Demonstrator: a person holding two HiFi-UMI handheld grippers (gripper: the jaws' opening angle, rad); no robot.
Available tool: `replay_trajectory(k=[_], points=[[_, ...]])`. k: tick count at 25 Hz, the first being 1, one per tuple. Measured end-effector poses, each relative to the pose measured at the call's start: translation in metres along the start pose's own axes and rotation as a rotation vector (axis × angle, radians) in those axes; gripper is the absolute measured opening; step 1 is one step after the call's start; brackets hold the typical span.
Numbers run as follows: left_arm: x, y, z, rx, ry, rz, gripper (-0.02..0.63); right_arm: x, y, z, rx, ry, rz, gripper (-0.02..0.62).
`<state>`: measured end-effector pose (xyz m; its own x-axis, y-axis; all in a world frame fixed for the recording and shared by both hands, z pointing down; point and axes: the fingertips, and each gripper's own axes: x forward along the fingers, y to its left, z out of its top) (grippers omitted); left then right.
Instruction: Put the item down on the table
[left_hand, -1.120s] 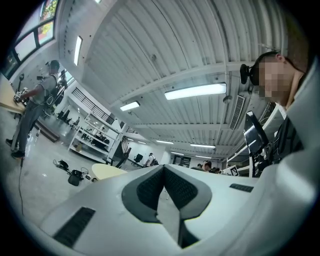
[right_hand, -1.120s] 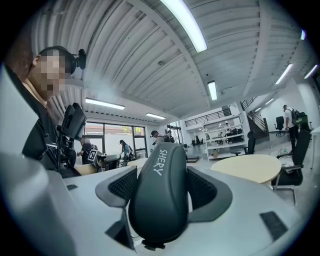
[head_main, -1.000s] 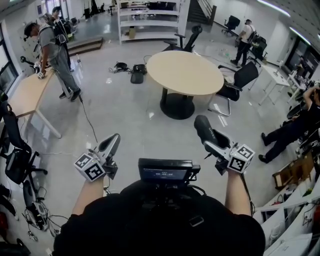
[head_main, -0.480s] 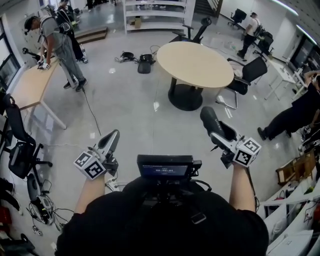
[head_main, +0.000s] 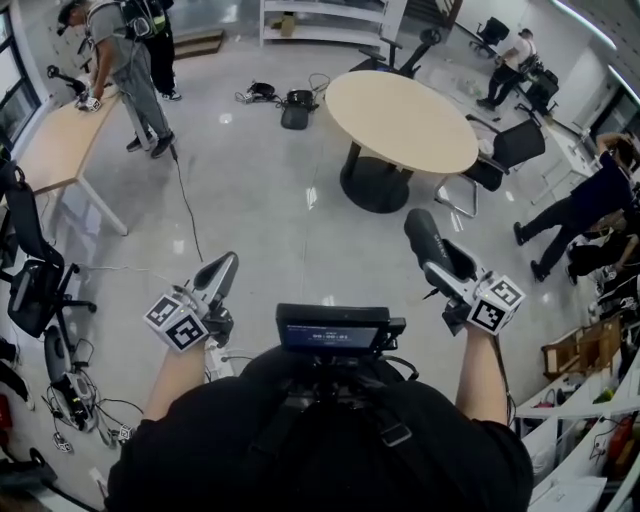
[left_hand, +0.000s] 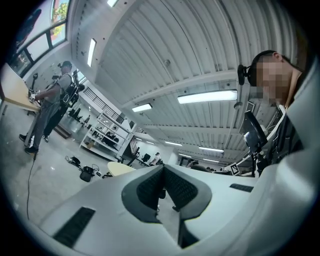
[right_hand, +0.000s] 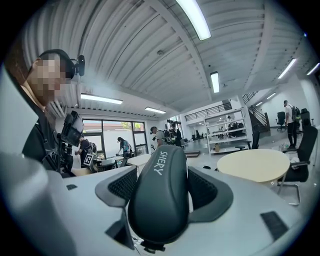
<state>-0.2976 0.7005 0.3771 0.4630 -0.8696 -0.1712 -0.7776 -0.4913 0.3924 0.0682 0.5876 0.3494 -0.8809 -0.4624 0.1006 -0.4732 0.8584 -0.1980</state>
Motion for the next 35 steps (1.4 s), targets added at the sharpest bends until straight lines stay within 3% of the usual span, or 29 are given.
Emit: replay_trajectory(k=[5,11,17,25,30,35], points=[[0.039,-0.008,-0.008,0.033,0.01,0.013,0.002,-0.005,-0.047,0.001,0.016,-0.027,0.024,0.321],[0.121,-0.026,-0.016,0.058,-0.004,0.036,0.002,-0.016,-0.132,0.015,0.016,-0.04,0.06,0.321],[0.231,-0.054,-0.037,0.05,-0.024,0.007,0.002,-0.045,-0.225,0.042,-0.018,-0.049,0.08,0.321],[0.357,-0.083,-0.073,0.047,0.028,-0.064,0.002,-0.087,-0.328,0.051,-0.005,-0.066,0.047,0.321],[0.395,-0.07,-0.083,0.039,0.071,-0.082,0.002,-0.091,-0.363,0.041,0.03,-0.065,0.005,0.321],[0.433,-0.026,-0.083,0.002,0.077,-0.122,0.002,-0.064,-0.394,0.041,0.025,-0.053,-0.039,0.321]])
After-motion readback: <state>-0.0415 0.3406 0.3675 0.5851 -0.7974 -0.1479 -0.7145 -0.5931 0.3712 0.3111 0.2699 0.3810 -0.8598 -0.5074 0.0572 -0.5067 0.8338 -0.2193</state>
